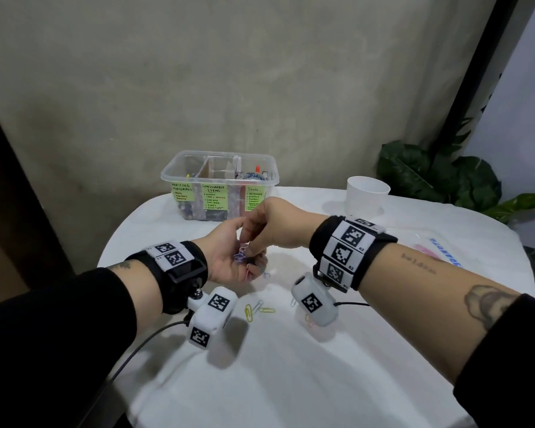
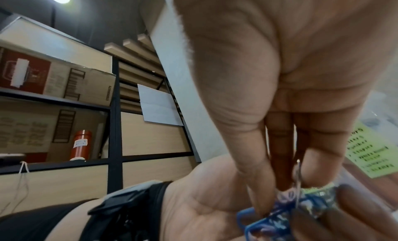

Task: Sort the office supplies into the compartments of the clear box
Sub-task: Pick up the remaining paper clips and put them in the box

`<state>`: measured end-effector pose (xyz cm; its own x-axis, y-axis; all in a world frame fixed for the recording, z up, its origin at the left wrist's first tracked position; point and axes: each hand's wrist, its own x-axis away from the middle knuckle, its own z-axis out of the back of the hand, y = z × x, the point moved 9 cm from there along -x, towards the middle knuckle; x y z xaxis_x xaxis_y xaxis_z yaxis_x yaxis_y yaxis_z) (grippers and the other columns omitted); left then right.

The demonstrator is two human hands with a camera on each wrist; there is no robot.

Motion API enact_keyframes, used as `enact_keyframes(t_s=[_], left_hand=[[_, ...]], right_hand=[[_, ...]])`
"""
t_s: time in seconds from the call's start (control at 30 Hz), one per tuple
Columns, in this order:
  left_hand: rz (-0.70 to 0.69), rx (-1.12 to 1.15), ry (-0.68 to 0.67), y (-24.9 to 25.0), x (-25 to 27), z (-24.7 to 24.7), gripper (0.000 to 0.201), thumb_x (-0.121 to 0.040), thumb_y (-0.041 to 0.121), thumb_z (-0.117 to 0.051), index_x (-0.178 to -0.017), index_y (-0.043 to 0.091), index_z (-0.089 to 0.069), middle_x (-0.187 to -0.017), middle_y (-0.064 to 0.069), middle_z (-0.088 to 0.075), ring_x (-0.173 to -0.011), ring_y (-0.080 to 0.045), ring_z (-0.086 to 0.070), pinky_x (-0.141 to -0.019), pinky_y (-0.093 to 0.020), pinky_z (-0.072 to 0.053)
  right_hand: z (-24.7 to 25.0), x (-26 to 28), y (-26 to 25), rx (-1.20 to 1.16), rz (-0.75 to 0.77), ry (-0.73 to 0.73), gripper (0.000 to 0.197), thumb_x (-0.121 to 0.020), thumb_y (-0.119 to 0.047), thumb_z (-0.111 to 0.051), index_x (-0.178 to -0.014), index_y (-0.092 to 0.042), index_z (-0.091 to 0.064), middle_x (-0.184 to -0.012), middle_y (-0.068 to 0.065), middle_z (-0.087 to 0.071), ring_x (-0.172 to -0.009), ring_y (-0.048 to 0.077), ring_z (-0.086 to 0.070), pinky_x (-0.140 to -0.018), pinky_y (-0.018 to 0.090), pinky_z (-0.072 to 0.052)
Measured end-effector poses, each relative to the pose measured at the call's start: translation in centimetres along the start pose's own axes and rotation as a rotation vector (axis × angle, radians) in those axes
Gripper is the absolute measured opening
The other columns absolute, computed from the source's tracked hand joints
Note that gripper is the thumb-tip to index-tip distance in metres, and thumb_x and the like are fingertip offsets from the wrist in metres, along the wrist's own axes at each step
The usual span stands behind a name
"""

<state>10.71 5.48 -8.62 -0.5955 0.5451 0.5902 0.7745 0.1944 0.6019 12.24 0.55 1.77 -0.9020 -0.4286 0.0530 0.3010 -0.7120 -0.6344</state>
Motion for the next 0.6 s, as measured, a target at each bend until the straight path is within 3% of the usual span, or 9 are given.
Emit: enact_keyframes(t_s=[0.07, 0.17, 0.27, 0.37, 0.47, 0.53, 0.6], left_hand=[[-0.017, 0.024, 0.019, 0.5, 0.0, 0.3, 0.031, -0.087, 0.035, -0.047, -0.069, 0.009, -0.047, -0.067, -0.002, -0.036, -0.051, -0.014, -0.035, -0.04, -0.019, -0.027], [-0.067, 0.068, 0.056, 2.2, -0.2, 0.7, 0.038, -0.096, 0.033, -0.046, -0.065, 0.012, -0.043, -0.057, 0.003, -0.03, -0.04, -0.008, -0.03, -0.033, -0.016, -0.018], [-0.163, 0.067, 0.047, 5.5, -0.1, 0.5, 0.038, -0.1, 0.026, -0.042, -0.063, 0.016, -0.04, -0.052, 0.007, -0.028, -0.035, -0.006, -0.027, -0.031, -0.015, -0.015], [-0.27, 0.047, 0.063, 10.3, 0.5, 0.3, 0.037, -0.1, 0.019, -0.039, -0.063, 0.018, -0.038, -0.05, 0.007, -0.029, -0.032, -0.005, -0.026, -0.028, -0.014, -0.016], [-0.393, 0.051, 0.146, 16.3, 0.5, 1.0, 0.039, -0.101, 0.016, -0.033, -0.062, 0.019, -0.035, -0.043, 0.006, -0.03, -0.027, -0.006, -0.026, -0.027, -0.014, -0.016], [-0.453, 0.025, 0.23, 20.1, 0.0, 2.1, 0.039, -0.101, 0.015, -0.028, -0.062, 0.019, -0.033, -0.038, 0.006, -0.03, -0.025, -0.007, -0.025, -0.026, -0.014, -0.015], [-0.487, -0.009, 0.315, 23.1, -0.9, 3.5, 0.041, -0.101, 0.013, -0.026, -0.061, 0.018, -0.034, -0.035, 0.006, -0.03, -0.023, -0.007, -0.024, -0.027, -0.012, -0.014]], right_hand=[[0.9, -0.5, 0.0, -0.059, -0.004, 0.044, 0.021, -0.068, -0.004, -0.086, -0.087, -0.005, -0.076, -0.074, 0.001, -0.071, -0.065, 0.009, -0.062, -0.055, 0.013, -0.047], [2.5, -1.2, -0.3, -0.306, 0.034, 0.129, 0.011, -0.074, 0.002, -0.08, -0.083, -0.001, -0.074, -0.073, 0.007, -0.069, -0.056, 0.003, -0.058, -0.052, 0.011, -0.043], [5.3, -2.9, 1.0, -0.469, 0.01, 0.34, 0.012, -0.079, 0.003, -0.074, -0.076, -0.007, -0.069, -0.075, 0.006, -0.066, -0.057, 0.002, -0.057, -0.056, 0.013, -0.043], [7.8, -4.9, 2.1, -0.136, -0.021, 0.506, 0.014, -0.084, -0.003, -0.066, -0.095, -0.011, -0.071, -0.092, 0.002, -0.069, -0.083, 0.013, -0.061, -0.079, 0.024, -0.046], [7.1, -6.8, 1.7, 0.327, 0.005, 0.373, 0.033, -0.092, -0.017, -0.06, -0.125, -0.013, -0.061, -0.123, 0.005, -0.065, -0.113, 0.023, -0.058, -0.098, 0.029, -0.042], [5.9, -7.8, 1.9, 0.5, 0.018, 0.263, 0.037, -0.096, -0.023, -0.055, -0.131, -0.01, -0.055, -0.129, 0.01, -0.06, -0.12, 0.031, -0.054, -0.106, 0.042, -0.036], [5.3, -8.6, 2.4, 0.509, 0.021, 0.238, 0.034, -0.098, -0.022, -0.05, -0.13, -0.009, -0.053, -0.128, 0.013, -0.058, -0.118, 0.033, -0.052, -0.105, 0.043, -0.035]])
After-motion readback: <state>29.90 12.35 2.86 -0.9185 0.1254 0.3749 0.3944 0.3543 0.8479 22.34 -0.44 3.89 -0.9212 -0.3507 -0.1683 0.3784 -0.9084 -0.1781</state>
